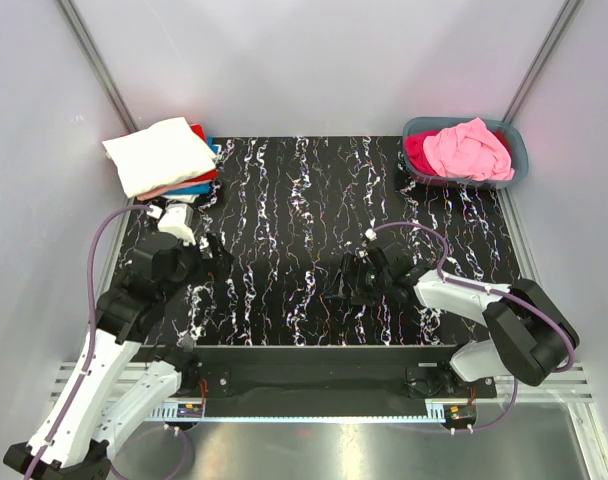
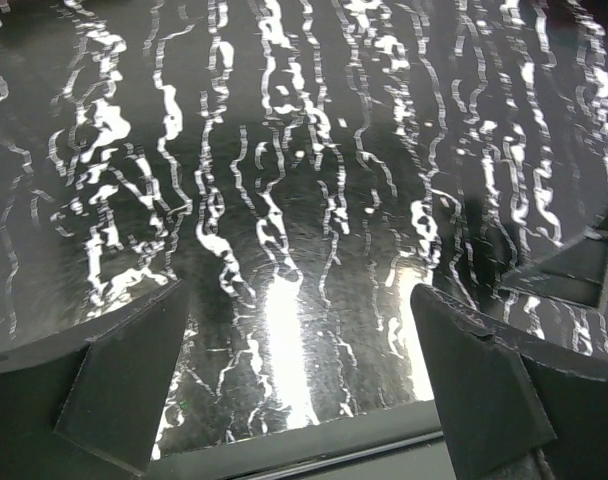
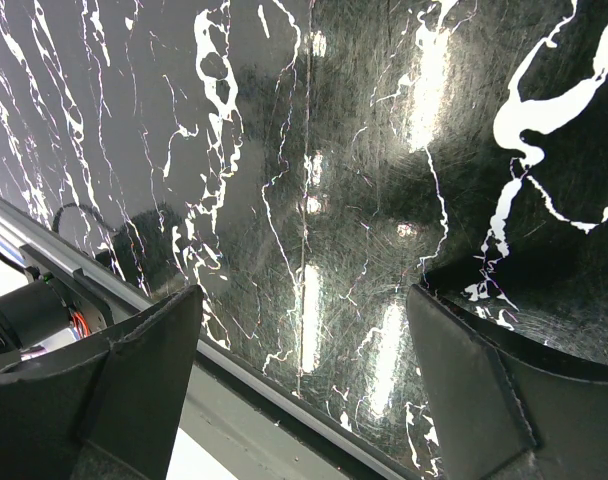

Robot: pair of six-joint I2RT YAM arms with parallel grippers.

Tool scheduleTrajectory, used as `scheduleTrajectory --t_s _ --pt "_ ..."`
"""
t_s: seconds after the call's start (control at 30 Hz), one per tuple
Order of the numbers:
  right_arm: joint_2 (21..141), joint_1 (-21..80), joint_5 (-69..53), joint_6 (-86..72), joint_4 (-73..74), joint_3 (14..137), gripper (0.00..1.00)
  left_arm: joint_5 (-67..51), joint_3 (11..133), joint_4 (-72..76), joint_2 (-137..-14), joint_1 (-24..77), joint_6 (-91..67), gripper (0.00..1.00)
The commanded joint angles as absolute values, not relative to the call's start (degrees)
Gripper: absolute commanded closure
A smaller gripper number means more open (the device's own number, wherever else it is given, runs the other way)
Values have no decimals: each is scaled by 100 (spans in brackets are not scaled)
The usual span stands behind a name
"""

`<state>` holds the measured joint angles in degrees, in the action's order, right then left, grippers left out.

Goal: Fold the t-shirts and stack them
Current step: Grab the tshirt from the pile

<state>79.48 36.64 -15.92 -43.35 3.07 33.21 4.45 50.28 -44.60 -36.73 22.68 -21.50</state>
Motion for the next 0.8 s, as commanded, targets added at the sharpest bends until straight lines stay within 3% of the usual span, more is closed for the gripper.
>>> scheduleTrajectory --t_s 0.0,0.53,0.7,0.77 --pt "7954 3735 -1529 -4307 316 3542 10 897 5212 -4465 -3648 2285 -2276 1" --pt "7936 3735 -1494 -4298 378 3568 13 1274 5696 -5344 -4140 2285 -2400 1" --pt "7762 3735 -1319 -4149 1755 4426 13 1089 5599 -5300 -4307 2285 -2329 1" --pt "7595 3718 -682 -3747 2466 5024 10 1282 5572 -5308 -4289 2294 -2390 1"
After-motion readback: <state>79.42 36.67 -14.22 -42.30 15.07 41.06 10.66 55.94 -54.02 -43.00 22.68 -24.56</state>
